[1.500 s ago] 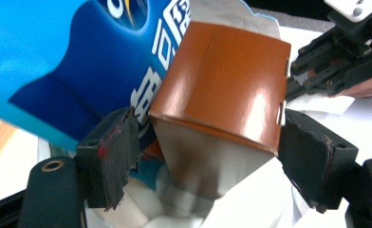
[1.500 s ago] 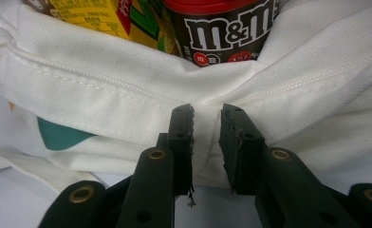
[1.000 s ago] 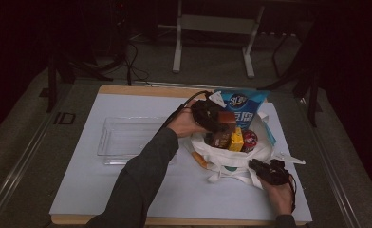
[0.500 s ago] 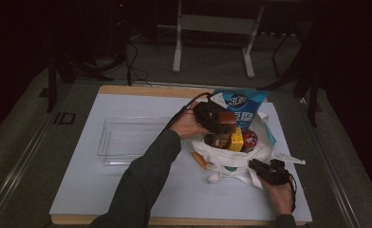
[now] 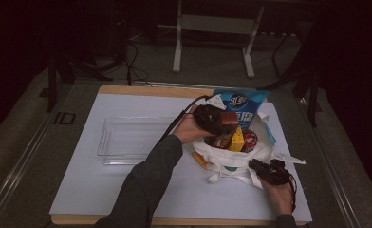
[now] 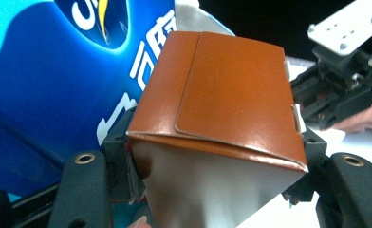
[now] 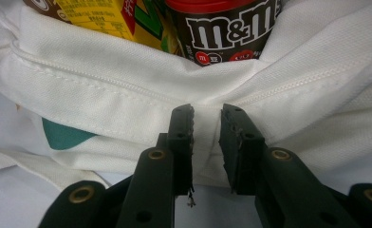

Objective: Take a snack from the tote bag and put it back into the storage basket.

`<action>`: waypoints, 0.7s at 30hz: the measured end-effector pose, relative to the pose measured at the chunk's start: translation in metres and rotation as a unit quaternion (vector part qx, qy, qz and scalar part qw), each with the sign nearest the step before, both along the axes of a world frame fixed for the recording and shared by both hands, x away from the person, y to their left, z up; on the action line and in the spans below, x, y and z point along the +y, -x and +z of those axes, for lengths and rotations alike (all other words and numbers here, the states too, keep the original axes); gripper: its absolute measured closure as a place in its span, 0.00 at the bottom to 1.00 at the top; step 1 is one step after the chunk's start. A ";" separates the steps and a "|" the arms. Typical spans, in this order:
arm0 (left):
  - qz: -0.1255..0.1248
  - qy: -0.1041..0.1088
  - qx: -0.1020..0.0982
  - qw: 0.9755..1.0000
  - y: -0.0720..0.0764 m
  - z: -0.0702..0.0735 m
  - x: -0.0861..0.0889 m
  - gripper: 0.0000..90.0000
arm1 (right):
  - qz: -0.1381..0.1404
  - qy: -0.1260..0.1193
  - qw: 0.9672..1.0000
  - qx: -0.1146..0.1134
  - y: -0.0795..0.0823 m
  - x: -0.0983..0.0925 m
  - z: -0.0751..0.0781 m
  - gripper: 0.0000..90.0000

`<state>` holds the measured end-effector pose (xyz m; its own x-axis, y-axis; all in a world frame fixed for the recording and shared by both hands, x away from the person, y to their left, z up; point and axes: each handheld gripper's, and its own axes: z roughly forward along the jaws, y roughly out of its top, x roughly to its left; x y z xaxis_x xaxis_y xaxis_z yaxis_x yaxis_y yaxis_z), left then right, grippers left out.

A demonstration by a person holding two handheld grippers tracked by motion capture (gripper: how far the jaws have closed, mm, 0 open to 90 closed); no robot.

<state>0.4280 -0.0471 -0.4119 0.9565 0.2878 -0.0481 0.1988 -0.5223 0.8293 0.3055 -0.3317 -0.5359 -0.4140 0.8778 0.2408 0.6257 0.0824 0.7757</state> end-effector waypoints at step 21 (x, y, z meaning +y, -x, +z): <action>0.029 0.089 0.008 0.996 -0.002 -0.012 -0.002 0.38 | 0.001 -0.004 1.000 0.001 0.000 -0.001 0.000 0.83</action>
<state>0.4295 -0.0490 -0.4239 0.9368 0.3287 -0.1196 0.2395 -0.3535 0.9043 0.3056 -0.3323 -0.5363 -0.4149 0.8753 0.2483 0.6278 0.0778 0.7745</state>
